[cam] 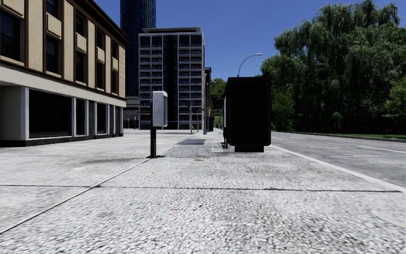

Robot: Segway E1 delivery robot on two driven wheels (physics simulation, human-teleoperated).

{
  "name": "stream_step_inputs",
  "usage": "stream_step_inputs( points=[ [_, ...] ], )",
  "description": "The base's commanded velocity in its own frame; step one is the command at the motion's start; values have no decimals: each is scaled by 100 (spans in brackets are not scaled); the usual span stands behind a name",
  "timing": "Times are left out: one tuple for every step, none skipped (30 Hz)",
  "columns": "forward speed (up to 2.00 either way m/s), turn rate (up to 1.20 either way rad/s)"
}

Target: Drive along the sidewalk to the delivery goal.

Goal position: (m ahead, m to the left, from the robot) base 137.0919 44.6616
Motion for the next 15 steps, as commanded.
stream_step_inputs(
  points=[
    [0, 0],
    [0, 0],
    [0, 0],
    [0, 0],
    [0, 0],
    [0, 0],
    [0, 0],
    [0, 0],
    [0, 0],
    [0, 0],
    [0, 0],
    [0, 0],
    [0, 0],
    [0, 0],
    [0, 0]
  ],
)
